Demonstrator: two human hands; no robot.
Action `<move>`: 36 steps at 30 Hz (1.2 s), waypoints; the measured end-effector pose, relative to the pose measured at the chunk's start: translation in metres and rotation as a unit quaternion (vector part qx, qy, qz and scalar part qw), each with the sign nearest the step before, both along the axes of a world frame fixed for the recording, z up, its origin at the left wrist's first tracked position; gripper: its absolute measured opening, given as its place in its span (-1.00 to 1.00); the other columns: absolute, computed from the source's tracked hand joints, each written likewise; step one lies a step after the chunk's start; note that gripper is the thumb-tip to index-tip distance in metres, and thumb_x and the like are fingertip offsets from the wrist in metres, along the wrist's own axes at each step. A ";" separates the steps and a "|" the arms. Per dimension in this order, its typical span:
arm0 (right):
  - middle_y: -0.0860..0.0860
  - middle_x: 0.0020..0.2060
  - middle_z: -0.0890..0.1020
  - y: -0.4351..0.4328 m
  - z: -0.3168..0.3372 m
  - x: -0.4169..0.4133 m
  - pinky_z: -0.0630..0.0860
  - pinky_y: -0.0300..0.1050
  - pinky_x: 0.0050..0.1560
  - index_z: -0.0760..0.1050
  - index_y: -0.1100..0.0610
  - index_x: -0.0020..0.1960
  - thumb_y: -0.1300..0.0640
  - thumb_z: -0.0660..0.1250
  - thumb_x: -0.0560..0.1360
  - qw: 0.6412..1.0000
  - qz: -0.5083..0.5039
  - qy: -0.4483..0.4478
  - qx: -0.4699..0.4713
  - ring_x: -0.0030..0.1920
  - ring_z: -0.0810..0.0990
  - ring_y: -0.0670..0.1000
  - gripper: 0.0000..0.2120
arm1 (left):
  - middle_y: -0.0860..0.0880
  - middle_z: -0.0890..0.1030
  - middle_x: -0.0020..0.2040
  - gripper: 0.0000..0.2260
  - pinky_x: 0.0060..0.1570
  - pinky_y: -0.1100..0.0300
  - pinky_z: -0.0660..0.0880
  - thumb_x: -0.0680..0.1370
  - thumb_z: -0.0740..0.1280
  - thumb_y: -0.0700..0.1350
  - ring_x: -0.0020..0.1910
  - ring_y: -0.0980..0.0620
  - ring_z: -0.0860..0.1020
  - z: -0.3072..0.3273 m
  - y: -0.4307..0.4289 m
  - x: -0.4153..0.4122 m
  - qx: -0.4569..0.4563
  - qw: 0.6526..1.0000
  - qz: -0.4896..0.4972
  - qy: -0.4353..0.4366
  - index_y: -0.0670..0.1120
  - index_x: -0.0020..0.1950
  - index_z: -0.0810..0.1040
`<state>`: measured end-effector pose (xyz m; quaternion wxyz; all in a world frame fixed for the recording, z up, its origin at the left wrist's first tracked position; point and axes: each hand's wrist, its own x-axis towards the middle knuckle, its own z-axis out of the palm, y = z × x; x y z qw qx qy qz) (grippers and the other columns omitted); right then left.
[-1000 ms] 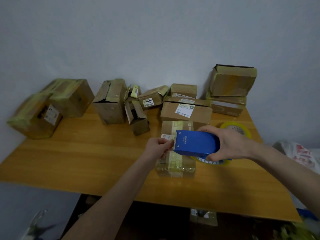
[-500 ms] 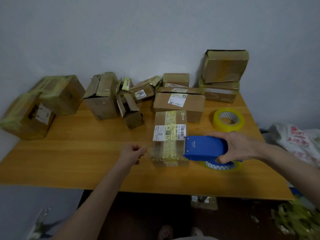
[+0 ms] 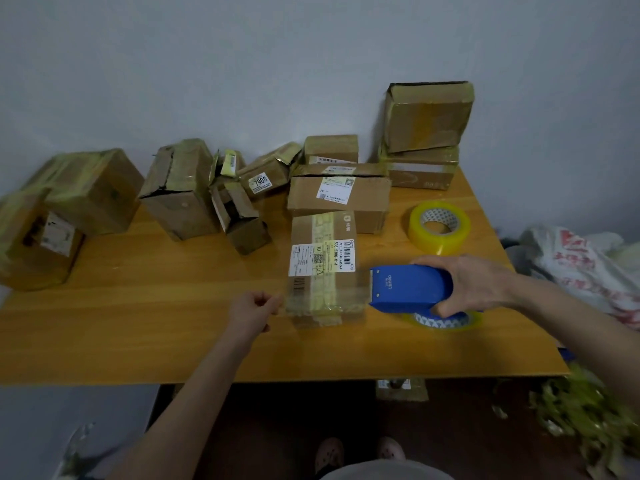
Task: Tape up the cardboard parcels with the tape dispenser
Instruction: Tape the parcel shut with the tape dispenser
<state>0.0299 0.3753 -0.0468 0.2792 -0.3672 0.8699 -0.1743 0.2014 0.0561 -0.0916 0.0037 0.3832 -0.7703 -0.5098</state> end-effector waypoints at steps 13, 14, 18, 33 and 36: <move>-0.17 0.03 0.57 0.013 -0.003 -0.006 0.55 -0.01 0.04 0.26 -0.20 0.40 -0.07 0.49 0.28 0.998 -0.005 0.029 0.061 0.00 0.55 -0.07 -0.25 | -0.07 0.55 -0.28 -0.79 -0.43 0.24 0.45 0.55 0.36 -0.09 -0.32 0.05 0.46 -0.006 -0.008 0.005 -0.004 1.000 0.010 0.006 -0.18 -0.23 0.54; -0.17 0.03 0.56 0.013 -0.004 -0.007 0.55 -0.03 0.02 0.26 -0.20 0.40 -0.07 0.49 0.28 0.998 -0.006 0.028 0.062 -0.01 0.55 -0.08 -0.26 | -0.06 0.55 -0.29 -0.79 -0.44 0.25 0.45 0.55 0.36 -0.09 -0.32 0.06 0.46 -0.007 -0.008 0.004 -0.006 1.000 0.013 0.004 -0.17 -0.23 0.53; -0.16 0.03 0.55 0.008 -0.013 -0.008 0.50 -0.18 -0.13 0.23 -0.18 0.42 -0.06 0.48 0.31 0.996 -0.006 0.035 0.085 -0.05 0.53 -0.10 -0.25 | -0.05 0.54 -0.29 -0.79 -0.42 0.24 0.46 0.56 0.35 -0.11 -0.32 0.07 0.46 -0.013 -0.008 0.001 -0.012 1.000 0.006 -0.009 -0.16 -0.24 0.53; -0.12 0.02 0.56 -0.021 -0.045 -0.003 0.56 -0.04 -0.07 0.22 -0.18 0.43 -0.16 0.43 0.30 0.988 0.009 0.039 0.148 0.00 0.54 -0.01 -0.25 | -0.09 0.53 -0.16 -0.72 -0.37 0.18 0.46 0.60 0.28 0.00 -0.31 0.05 0.42 -0.026 -0.001 -0.001 -0.001 0.997 -0.043 -0.071 -0.23 0.02 0.56; -0.11 0.04 0.56 -0.024 -0.046 -0.002 0.54 -0.07 -0.11 0.20 -0.19 0.44 -0.17 0.43 0.30 0.988 0.010 0.055 0.144 0.01 0.53 -0.01 -0.23 | -0.11 0.50 -0.06 -0.61 -0.38 0.19 0.47 0.60 0.26 0.05 -0.18 -0.01 0.47 -0.023 0.000 -0.002 0.006 0.995 -0.034 -0.097 -0.22 0.28 0.49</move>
